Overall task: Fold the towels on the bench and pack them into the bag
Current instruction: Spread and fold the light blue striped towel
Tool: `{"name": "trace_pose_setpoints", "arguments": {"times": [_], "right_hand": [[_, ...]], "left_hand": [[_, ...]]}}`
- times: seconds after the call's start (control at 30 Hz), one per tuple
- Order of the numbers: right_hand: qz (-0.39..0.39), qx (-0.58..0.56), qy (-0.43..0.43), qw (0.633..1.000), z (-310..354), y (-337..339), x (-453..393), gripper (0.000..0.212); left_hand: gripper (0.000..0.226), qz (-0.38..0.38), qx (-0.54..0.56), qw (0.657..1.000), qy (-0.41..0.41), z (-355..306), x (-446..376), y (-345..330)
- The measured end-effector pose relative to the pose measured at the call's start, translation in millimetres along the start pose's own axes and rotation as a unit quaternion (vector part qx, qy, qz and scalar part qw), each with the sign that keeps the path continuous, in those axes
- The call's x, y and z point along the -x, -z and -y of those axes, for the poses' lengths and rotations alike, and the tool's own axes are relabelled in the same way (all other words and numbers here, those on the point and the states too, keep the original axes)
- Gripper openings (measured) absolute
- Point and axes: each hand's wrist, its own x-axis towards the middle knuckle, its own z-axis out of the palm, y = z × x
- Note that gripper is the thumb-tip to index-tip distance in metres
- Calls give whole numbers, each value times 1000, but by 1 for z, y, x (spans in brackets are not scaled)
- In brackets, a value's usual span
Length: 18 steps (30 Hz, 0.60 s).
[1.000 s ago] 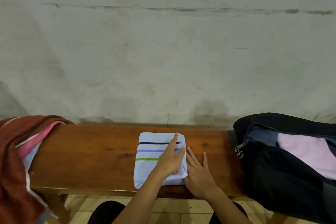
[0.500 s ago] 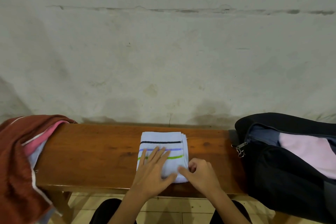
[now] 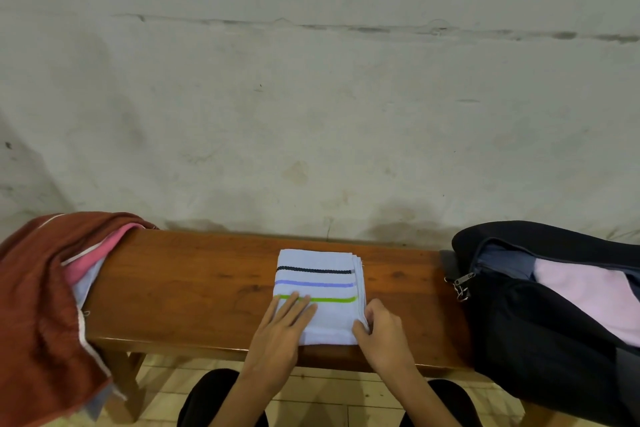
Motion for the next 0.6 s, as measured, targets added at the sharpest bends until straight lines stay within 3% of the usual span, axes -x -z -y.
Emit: {"name": "trace_pose_setpoints", "arguments": {"times": [0.13, 0.23, 0.33, 0.47, 0.6], "right_hand": [[17, -7, 15, 1000, 4, -2, 4, 34], [26, 67, 26, 997, 7, -5, 5, 45], [26, 137, 21, 990, 9, -6, 5, 48], [0, 257, 56, 965, 12, 4, 6, 55], [-53, 257, 123, 957, 20, -2, -10, 43]], "left_hand": [[101, -15, -42, 999, 1, 6, 5, -2], [103, 4, -73, 997, 7, 5, 3, 3], [107, 76, -70, 994, 33, -7, 2, 23], [81, 168, -21, 985, 14, -9, 1, 43], [77, 87, 91, 990, 58, -6, -17, 49]]}}
